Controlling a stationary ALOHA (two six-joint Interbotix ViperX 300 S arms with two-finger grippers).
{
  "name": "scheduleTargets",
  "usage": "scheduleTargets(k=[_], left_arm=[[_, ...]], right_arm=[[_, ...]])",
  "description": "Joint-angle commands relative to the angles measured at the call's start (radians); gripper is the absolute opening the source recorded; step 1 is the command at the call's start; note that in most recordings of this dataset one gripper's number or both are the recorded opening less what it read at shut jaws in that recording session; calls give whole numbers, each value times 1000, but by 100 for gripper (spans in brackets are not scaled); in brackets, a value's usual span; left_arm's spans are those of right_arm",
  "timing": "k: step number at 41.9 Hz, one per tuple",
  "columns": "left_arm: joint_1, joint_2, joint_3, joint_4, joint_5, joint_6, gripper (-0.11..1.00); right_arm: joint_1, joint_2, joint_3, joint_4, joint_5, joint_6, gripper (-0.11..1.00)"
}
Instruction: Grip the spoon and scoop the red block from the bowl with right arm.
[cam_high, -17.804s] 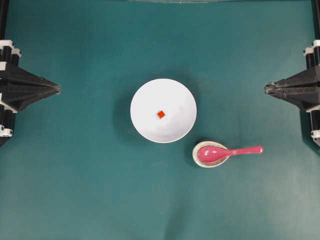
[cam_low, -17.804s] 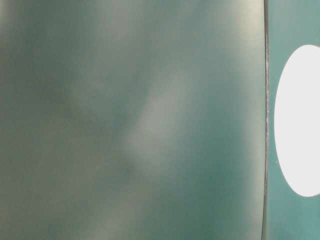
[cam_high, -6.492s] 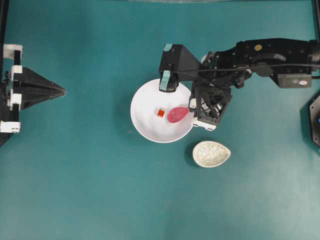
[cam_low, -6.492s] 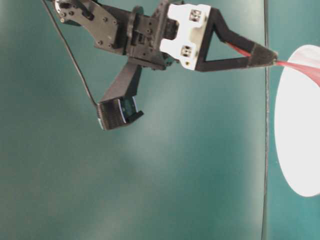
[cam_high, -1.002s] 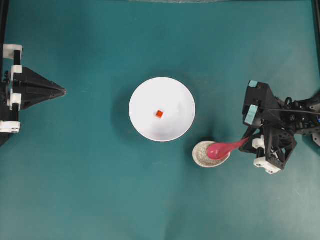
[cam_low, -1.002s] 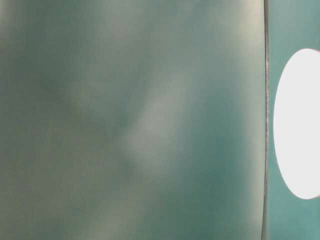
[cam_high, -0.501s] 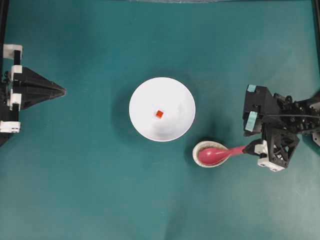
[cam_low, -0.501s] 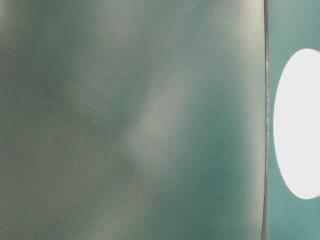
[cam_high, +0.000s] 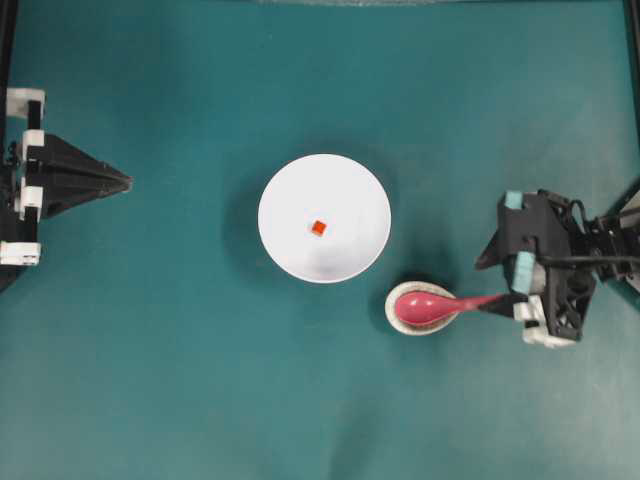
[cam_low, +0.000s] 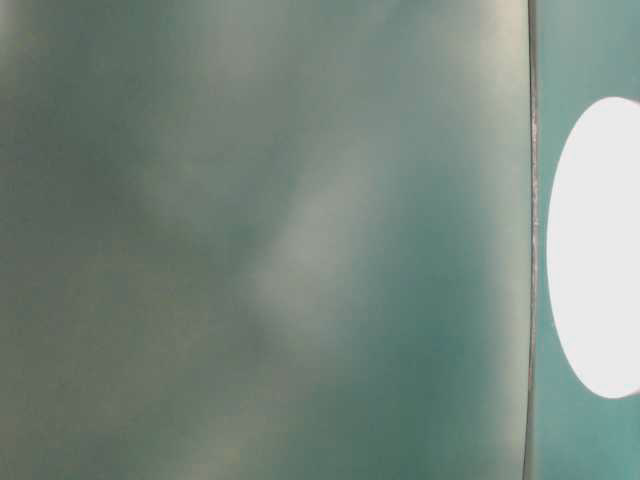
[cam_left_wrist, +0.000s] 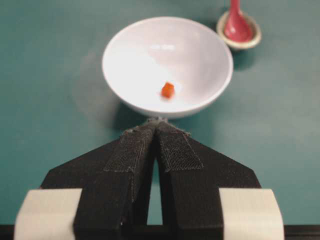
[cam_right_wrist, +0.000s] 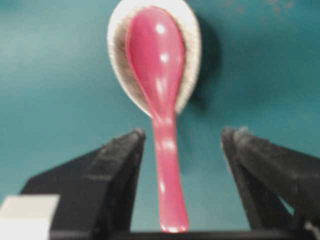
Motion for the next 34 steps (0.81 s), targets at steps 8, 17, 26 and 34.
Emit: scheduleTargets(k=[8, 17, 26, 34], left_arm=[[2, 3, -14, 2, -6, -2, 1], [3, 3, -14, 2, 0, -2, 1], [3, 5, -12, 3, 0, -2, 1], [3, 14, -11, 3, 2, -2, 1]], right_arm=[[9, -6, 117, -2, -321, 3, 64], [14, 28, 202, -2, -499, 2, 64], [25, 104, 242, -3, -627, -21, 64], [28, 184, 244, -2, -718, -87, 64]])
